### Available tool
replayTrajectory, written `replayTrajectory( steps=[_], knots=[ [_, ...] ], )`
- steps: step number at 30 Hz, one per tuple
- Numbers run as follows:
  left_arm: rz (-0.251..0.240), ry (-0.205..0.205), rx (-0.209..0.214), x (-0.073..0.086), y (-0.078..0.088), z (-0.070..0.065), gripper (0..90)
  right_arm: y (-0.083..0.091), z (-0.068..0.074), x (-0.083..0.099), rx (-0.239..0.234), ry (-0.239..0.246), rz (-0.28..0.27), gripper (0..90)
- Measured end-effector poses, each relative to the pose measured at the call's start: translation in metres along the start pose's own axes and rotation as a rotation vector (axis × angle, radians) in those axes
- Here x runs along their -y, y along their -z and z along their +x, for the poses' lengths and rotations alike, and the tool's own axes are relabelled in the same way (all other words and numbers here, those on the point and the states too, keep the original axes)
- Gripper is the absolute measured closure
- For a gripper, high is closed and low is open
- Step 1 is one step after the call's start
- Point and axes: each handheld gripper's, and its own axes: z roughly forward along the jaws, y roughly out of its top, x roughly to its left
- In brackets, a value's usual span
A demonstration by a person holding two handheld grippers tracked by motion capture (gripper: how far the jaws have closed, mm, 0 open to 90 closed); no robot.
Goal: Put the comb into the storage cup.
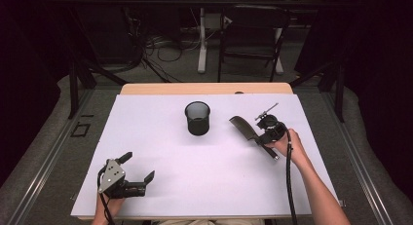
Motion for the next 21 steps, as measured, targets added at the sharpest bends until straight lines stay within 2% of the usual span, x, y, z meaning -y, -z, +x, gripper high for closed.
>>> replayTrajectory(
  steps=[1, 2, 3, 4, 10, 11, 12, 17, 21],
  knots=[
    [0.000, 0.000, 0.000, 0.000, 0.000, 0.000, 0.1, 0.003, 0.000, 0.002, -0.006, -0.004, -0.030, 72.5],
    [0.000, -0.001, 0.000, 0.000, 0.000, 0.000, 0.1, 0.003, 0.000, 0.002, -0.006, -0.004, -0.030, 72.5],
    [0.001, -0.001, -0.001, 0.000, 0.000, 0.000, 0.1, 0.004, 0.001, 0.003, -0.007, -0.028, -0.046, 72.5],
    [0.002, -0.001, -0.002, 0.000, 0.000, -0.001, 0.1, 0.006, -0.001, 0.004, -0.010, -0.011, -0.063, 72.5],
    [0.004, -0.002, 0.003, 0.000, 0.000, 0.000, 0.1, 0.007, -0.001, 0.007, -0.012, -0.012, -0.079, 72.5],
    [0.005, -0.002, 0.003, 0.000, 0.000, 0.000, 0.1, 0.008, -0.002, 0.008, -0.008, -0.006, -0.063, 72.5],
    [0.005, -0.002, 0.004, 0.000, 0.000, 0.000, 0.1, 0.008, -0.001, 0.009, -0.014, -0.018, -0.081, 72.5],
    [0.005, -0.005, 0.001, 0.000, 0.000, 0.000, 0.1, 0.010, -0.003, 0.012, -0.011, -0.014, -0.108, 72.5],
    [0.005, -0.004, 0.003, 0.000, -0.001, 0.000, 0.1, 0.012, -0.002, 0.014, -0.011, -0.015, -0.115, 72.5]
  ],
)
